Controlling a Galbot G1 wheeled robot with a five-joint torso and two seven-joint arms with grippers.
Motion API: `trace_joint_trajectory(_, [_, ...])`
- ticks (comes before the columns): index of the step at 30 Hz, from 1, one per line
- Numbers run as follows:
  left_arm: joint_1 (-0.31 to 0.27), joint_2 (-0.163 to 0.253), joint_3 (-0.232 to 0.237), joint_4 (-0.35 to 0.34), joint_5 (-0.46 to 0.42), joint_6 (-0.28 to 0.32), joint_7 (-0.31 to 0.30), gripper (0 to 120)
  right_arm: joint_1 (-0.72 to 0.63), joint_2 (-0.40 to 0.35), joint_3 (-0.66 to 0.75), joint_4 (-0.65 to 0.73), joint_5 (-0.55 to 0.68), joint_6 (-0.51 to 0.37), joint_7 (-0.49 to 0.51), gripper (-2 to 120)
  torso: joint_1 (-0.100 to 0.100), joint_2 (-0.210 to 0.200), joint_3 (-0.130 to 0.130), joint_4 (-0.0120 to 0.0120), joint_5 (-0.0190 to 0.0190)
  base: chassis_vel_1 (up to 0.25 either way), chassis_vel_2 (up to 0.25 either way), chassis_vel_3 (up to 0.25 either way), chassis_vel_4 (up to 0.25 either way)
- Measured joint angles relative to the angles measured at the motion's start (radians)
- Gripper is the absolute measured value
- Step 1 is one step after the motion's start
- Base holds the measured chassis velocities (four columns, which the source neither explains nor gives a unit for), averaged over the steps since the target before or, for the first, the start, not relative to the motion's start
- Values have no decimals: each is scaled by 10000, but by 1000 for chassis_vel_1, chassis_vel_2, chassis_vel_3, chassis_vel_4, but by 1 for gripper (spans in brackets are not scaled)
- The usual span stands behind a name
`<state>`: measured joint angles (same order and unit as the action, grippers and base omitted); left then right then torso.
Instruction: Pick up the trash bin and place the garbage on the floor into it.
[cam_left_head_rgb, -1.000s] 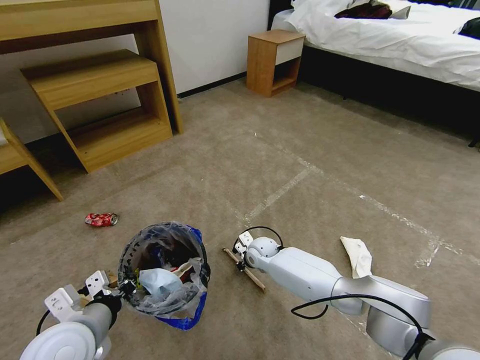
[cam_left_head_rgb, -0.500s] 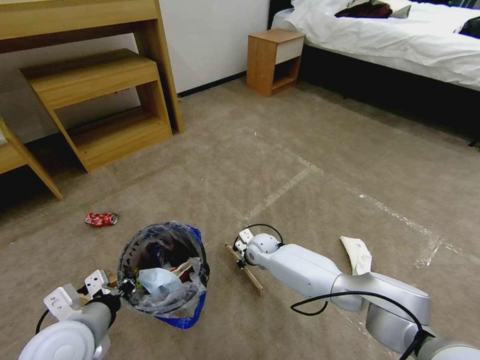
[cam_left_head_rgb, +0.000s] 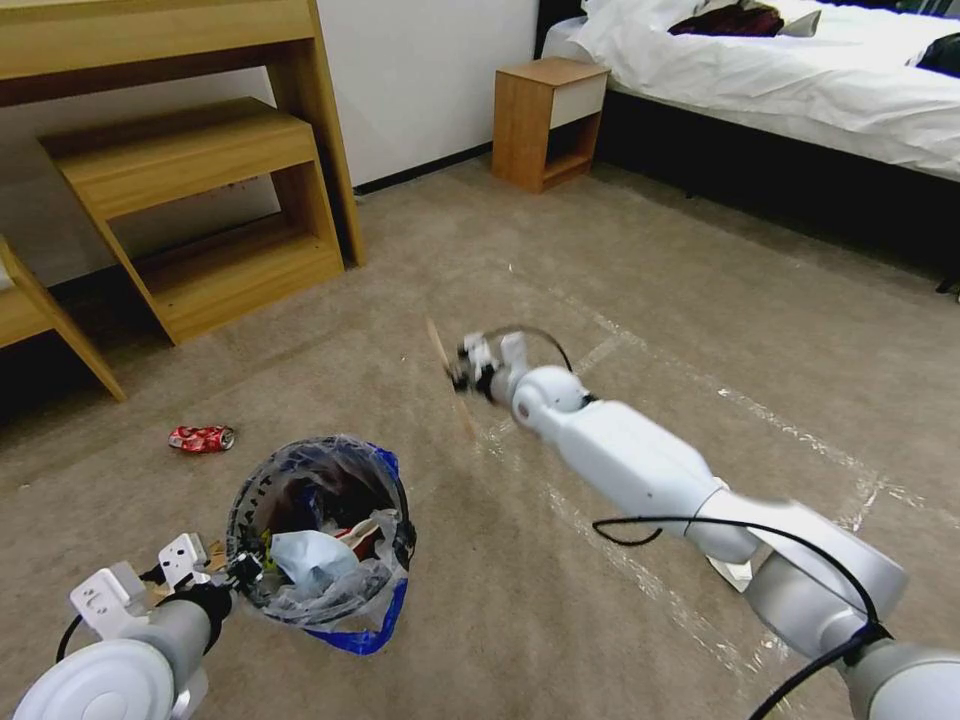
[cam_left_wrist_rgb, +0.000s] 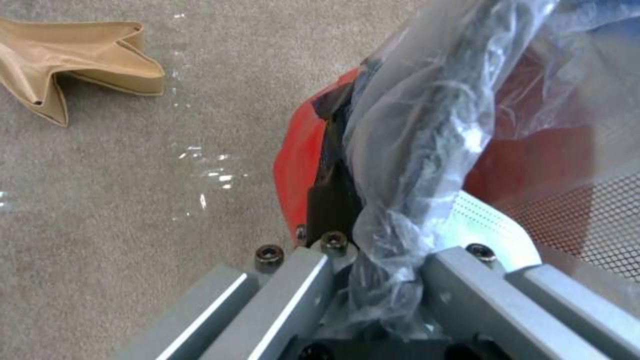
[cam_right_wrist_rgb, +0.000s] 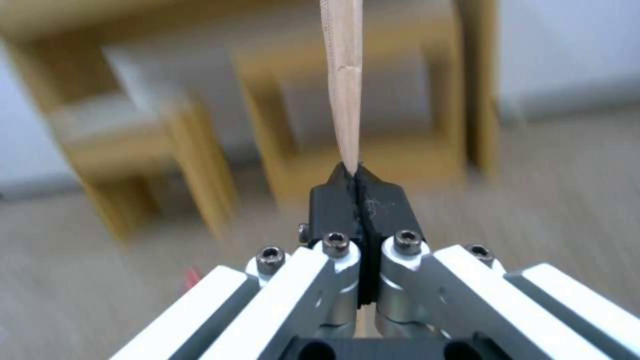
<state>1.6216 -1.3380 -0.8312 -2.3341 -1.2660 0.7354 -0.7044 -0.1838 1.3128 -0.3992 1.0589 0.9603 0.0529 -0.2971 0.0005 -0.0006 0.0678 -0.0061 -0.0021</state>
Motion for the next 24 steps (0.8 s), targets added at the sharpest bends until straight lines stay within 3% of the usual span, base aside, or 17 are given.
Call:
trace_joint_trajectory(1, [0,0,0,0,0,0,0,0,0,0,0,0,0,0,0,0,0,0,0,0,0,0,0,0,0])
trace_joint_trajectory(4, [-42,-74,49,1,29,0,0,0,-333,-321,794,1368,34,1106,-841,0,0,0,-1,2,-2,0,0,0,0])
trace_joint_trajectory(7, [-94,-103,77,36,41,0,1,0,-788,-584,1403,2356,-23,1328,-1008,0,0,1,0,0,0,0,0,0,0])
trace_joint_trajectory(13, [-55,-61,90,75,53,-1,4,0,-2267,-1449,2550,4810,351,1357,-933,0,0,0,-1,-4,2,0,0,0,0])
trace_joint_trajectory(17, [-3,-40,58,-6,26,0,5,0,-2924,-2293,2517,6243,785,1225,-1085,0,0,1,-2,-3,0,0,0,0,0])
trace_joint_trajectory(24, [-47,-132,128,-18,26,0,-5,0,-3658,-2906,1882,7399,867,1196,-1446,0,0,1,-1,0,0,0,0,0,0])
